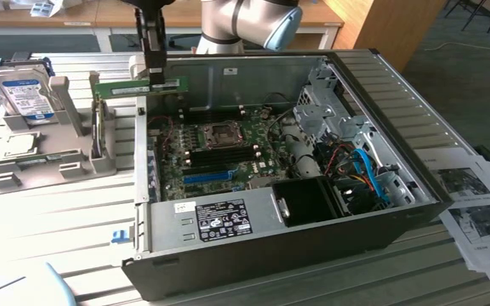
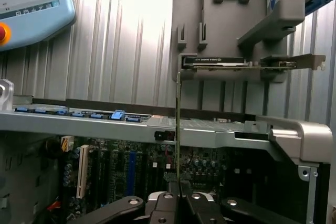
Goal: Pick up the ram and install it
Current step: 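Pick up the ram and move it above insertion slot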
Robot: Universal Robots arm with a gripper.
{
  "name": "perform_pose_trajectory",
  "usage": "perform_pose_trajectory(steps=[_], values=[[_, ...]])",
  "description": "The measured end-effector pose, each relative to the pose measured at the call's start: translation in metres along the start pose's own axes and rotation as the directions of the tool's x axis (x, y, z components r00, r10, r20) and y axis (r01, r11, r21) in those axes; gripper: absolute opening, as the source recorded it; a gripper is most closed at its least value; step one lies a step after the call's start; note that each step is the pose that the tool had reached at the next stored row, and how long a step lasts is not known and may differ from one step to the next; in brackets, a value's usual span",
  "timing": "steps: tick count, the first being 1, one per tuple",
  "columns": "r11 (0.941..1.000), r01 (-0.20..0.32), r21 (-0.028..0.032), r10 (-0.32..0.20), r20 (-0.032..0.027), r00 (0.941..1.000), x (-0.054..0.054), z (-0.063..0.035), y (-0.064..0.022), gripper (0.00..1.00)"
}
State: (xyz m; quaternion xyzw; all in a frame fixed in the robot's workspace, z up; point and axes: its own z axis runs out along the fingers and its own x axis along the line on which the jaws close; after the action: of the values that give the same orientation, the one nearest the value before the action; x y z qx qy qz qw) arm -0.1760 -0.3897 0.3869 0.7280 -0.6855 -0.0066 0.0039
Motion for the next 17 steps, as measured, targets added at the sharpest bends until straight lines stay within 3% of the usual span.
perform_pose_trajectory(steps=[8, 10, 17], values=[[1.0000, 0.000, 0.0000, 0.000, 0.0000, 1.0000, 0.001, -0.0003, -0.0202, 0.11], [1.0000, 0.000, -0.0002, 0.000, 0.0000, 1.0000, 0.002, -0.0004, -0.0313, 0.11], [1.0000, 0.000, -0.0001, 0.000, 0.0001, 1.0000, 0.003, -0.0006, -0.0514, 0.11]])
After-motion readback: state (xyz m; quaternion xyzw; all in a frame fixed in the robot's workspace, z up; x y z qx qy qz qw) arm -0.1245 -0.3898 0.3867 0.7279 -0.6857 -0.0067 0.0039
